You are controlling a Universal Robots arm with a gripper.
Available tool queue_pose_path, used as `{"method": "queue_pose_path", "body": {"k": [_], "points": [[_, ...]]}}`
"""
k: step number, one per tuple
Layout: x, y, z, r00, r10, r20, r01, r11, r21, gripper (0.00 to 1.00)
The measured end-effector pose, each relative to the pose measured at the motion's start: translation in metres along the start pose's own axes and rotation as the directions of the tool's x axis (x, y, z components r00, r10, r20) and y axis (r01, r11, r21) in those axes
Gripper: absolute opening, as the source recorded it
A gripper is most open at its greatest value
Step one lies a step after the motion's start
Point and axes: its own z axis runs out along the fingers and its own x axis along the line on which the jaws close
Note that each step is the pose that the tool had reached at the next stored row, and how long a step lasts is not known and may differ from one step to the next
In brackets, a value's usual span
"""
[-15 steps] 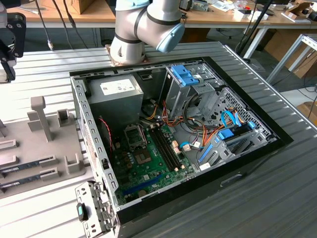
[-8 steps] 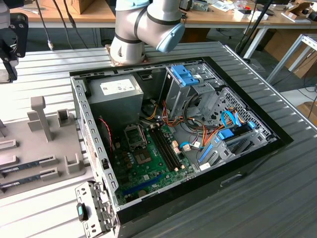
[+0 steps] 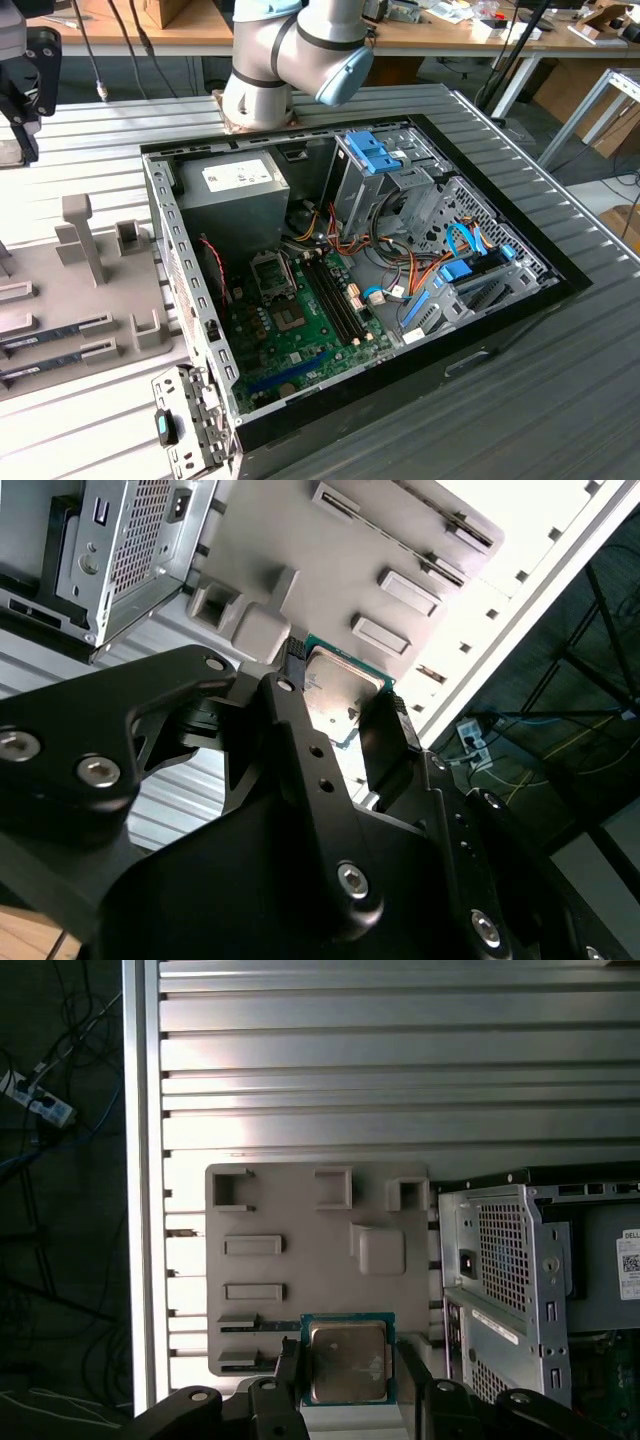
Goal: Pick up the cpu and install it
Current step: 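Pick up the cpu and move it towards the insertion slot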
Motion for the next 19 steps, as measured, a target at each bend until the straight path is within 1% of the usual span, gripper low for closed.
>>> {"method": "queue_pose_path", "body": {"k": [19], "points": [[-0.0075,0.0002,0.0012,1.0,0.0,0.0,0.0,1.0,0.0,0.47]]}}
